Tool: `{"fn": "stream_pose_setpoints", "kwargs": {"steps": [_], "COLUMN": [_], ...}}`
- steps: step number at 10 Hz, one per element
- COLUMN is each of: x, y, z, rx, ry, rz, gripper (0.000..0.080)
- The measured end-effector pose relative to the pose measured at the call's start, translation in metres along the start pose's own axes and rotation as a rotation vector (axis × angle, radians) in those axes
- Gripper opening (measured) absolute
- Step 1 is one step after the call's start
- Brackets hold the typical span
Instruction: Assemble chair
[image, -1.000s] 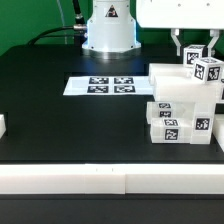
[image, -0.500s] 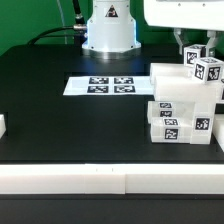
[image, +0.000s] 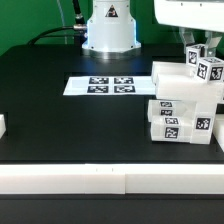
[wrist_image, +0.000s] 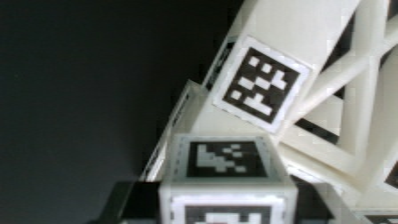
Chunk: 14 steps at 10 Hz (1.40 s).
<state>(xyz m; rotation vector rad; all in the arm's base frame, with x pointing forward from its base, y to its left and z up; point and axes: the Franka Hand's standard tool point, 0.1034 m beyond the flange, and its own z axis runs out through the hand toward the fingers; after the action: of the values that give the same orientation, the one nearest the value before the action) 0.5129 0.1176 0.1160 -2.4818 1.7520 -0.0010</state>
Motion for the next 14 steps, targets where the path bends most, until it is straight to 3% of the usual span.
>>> {"fn": "stream_pose_setpoints", "kwargs": {"steps": [7,9,11,14], "x": [-0.0059,-0.006,-0.0064,-0.0066], "y": [-0.0005,-0.0005,-0.0005,-0.0006], "z": [0.001,0.0011,0.0012,0.0008], "rx": [0.003,0.004,0.005,0.003], "ry": [-0.027,-0.027,-0.028,-0.028], "rz": [0.364,0.303,0.256,-0.019], "gripper": [0.0287,0.0287,0.0608,0.0641]}}
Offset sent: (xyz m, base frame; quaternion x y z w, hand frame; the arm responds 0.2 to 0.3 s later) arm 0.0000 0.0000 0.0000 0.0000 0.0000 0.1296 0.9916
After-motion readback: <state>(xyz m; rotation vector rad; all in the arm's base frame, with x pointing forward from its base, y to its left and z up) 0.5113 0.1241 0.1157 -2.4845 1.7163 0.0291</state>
